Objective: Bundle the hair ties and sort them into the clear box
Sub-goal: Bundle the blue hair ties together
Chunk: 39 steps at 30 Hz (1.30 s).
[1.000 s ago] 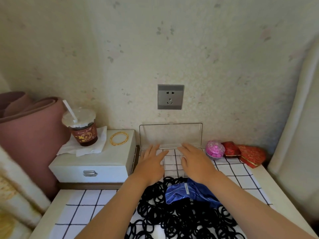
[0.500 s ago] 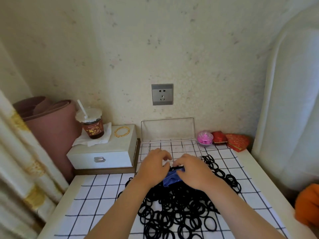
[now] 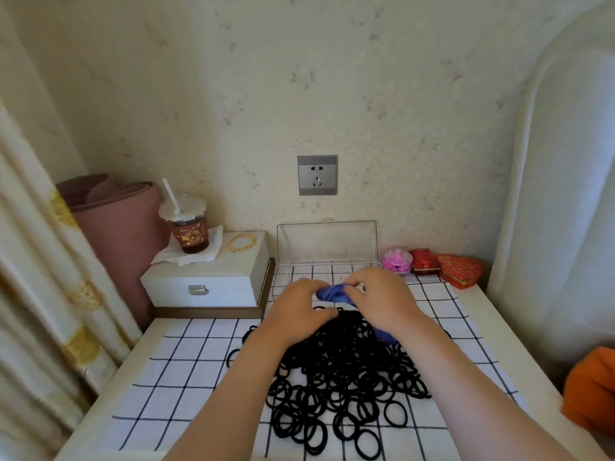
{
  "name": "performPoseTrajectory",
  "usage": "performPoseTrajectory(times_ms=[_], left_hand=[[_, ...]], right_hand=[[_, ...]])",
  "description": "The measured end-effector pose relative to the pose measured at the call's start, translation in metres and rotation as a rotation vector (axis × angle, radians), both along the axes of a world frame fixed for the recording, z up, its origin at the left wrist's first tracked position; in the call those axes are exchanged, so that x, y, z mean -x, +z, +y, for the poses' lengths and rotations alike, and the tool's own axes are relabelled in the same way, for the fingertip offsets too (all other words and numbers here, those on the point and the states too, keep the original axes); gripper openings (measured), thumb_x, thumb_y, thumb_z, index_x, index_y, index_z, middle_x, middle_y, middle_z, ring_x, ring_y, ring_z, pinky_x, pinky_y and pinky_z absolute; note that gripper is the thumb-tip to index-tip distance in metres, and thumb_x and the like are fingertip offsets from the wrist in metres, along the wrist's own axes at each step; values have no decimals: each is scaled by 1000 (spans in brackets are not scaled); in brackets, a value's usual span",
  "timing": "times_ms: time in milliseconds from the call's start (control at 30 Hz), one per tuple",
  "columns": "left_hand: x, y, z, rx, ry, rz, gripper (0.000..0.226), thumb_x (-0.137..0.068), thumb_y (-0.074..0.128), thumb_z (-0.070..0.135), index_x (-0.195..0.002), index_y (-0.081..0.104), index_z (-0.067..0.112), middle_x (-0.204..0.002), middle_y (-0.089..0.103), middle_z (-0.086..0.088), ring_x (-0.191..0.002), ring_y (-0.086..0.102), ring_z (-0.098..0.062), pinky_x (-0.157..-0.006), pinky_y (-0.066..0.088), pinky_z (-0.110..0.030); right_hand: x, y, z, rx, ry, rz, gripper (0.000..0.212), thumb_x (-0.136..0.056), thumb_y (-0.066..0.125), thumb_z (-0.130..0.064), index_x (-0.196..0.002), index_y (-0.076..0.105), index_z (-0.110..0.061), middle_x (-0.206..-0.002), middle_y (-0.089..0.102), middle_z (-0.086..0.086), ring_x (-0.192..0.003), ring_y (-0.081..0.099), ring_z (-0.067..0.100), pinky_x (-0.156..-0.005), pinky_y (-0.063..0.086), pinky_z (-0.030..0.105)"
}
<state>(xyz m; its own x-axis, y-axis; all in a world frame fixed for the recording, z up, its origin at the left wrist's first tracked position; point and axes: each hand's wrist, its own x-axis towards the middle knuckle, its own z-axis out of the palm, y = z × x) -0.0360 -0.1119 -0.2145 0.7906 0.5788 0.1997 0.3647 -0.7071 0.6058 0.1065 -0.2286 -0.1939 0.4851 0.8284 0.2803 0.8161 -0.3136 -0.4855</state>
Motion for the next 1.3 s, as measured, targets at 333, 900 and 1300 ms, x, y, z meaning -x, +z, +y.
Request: performPoseTrajectory(times_ms=[333,900,1300], left_hand=[[-22,76,-18,378,58,-451,16,-91,65,22,-76,70,19,-75,70,7,-71,63,-4,-80,53,-32],[31,96,-33,696,206,-639,20,-97,58,16,-97,62,-3,-89,74,-17,-79,73,-27,-71,61,-33],[51,94,-17,869,348,-821,13,-100,53,17,-92,53,7,-90,71,-13,-68,73,-19,-56,57,-25]], right_hand=[[-5,43,-22,-325,63,529,22,-101,54,-21,-100,76,-18,-92,77,-5,-84,72,9,-81,54,24],[30,34,-13,-266,107,700,10,-96,59,-26,-99,68,-30,-94,74,-1,-84,70,22,-85,57,46],[47,16,4,-204,208,640,31,-95,59,-21,-79,69,2,-73,70,16,-65,59,13,-71,47,29]])
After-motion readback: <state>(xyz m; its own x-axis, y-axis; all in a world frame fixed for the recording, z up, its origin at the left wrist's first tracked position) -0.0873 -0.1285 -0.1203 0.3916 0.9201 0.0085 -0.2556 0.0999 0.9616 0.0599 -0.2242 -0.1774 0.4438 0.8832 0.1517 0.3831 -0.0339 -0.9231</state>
